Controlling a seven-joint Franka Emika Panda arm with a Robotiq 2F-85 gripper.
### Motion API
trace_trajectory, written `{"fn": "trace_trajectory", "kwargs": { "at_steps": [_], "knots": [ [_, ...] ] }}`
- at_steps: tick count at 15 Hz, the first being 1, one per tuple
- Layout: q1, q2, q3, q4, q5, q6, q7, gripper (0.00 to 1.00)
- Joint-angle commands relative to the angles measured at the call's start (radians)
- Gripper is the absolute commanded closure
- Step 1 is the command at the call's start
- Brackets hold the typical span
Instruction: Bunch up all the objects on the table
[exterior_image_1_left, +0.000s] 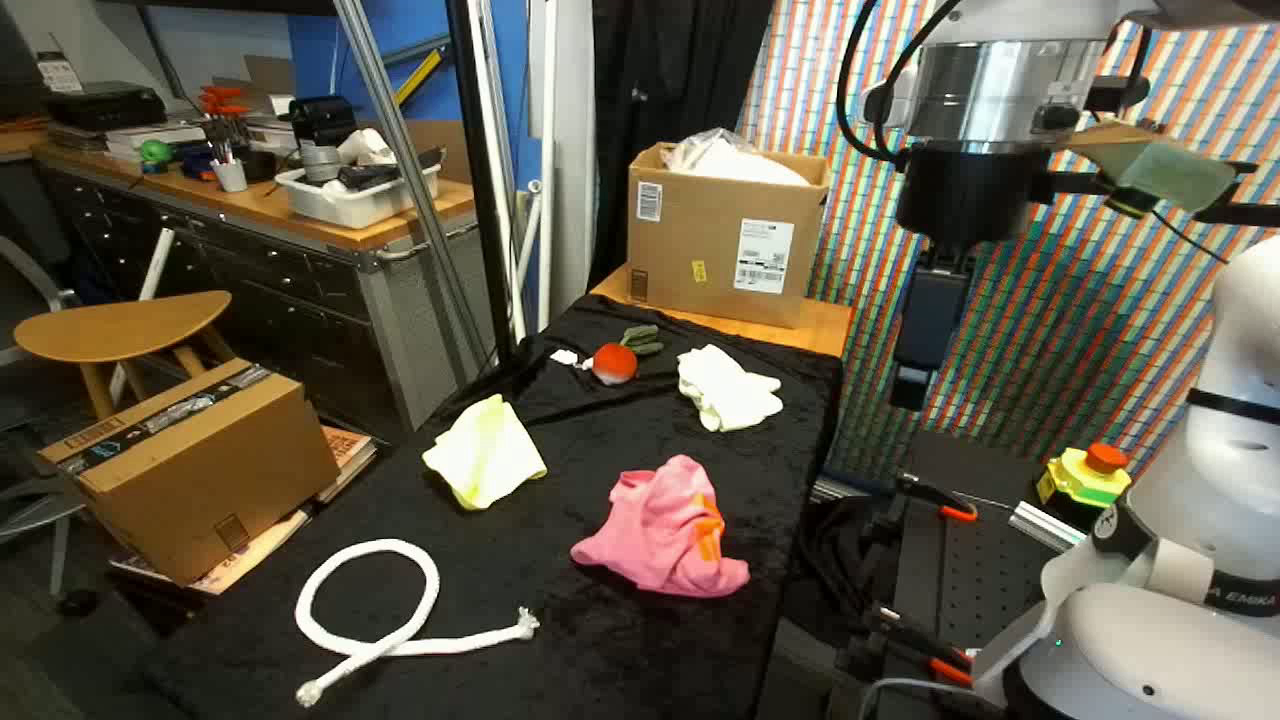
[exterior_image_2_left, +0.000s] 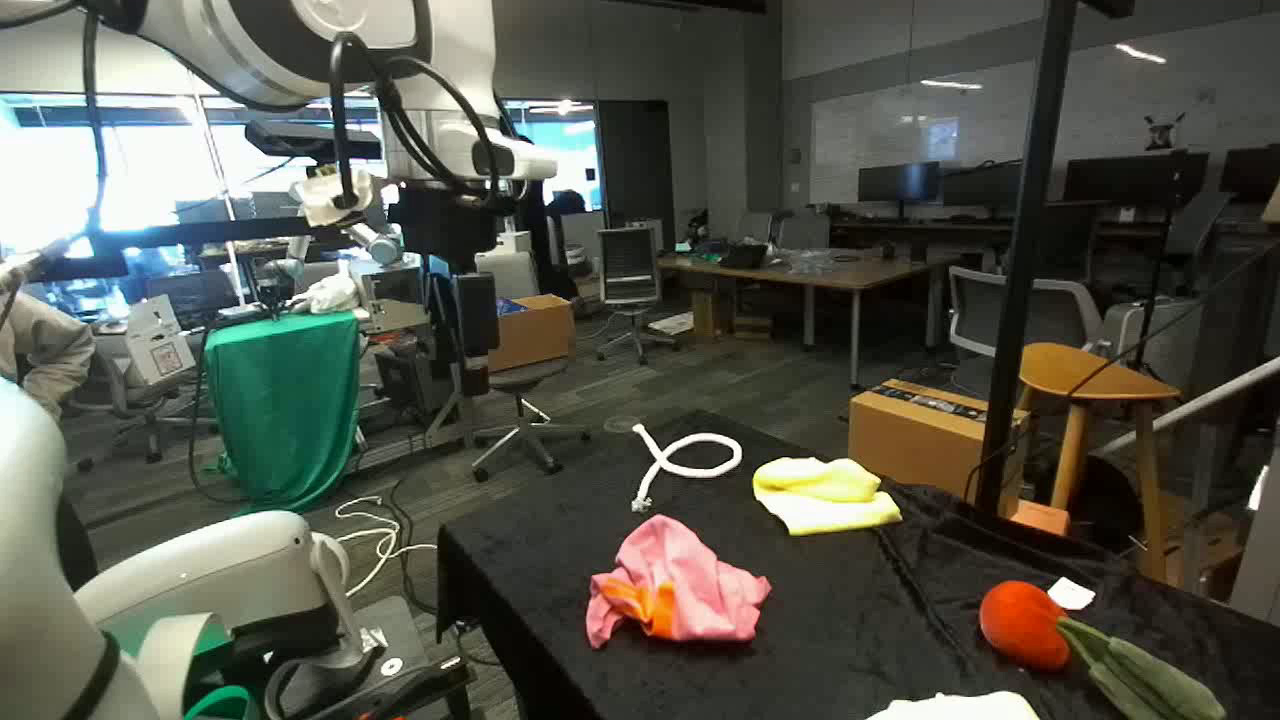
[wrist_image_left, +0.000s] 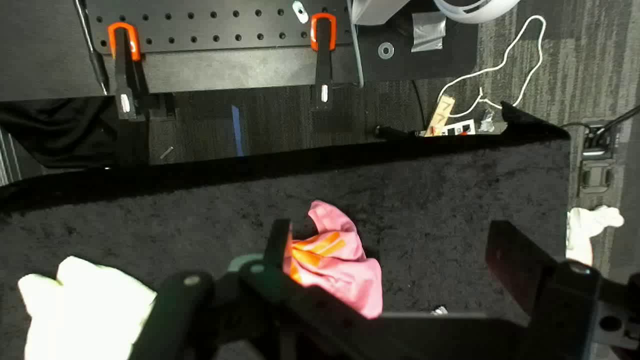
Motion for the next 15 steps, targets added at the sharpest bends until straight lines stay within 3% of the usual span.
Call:
{"fn": "trace_trajectory", "kwargs": {
  "at_steps": [1, 8, 15],
  "knots": [
    [-0.005, -0.001, 0.003, 0.005, 0.002, -0.002, -0.003, 0.0],
    [-0.005, 0.077, 0.046, 0.072, -0.025, -0.005, 0.015, 0.0],
    [0.01, 0.364, 0.203, 0.345, -0.137, 0.005, 0.069, 0.0]
  ]
}}
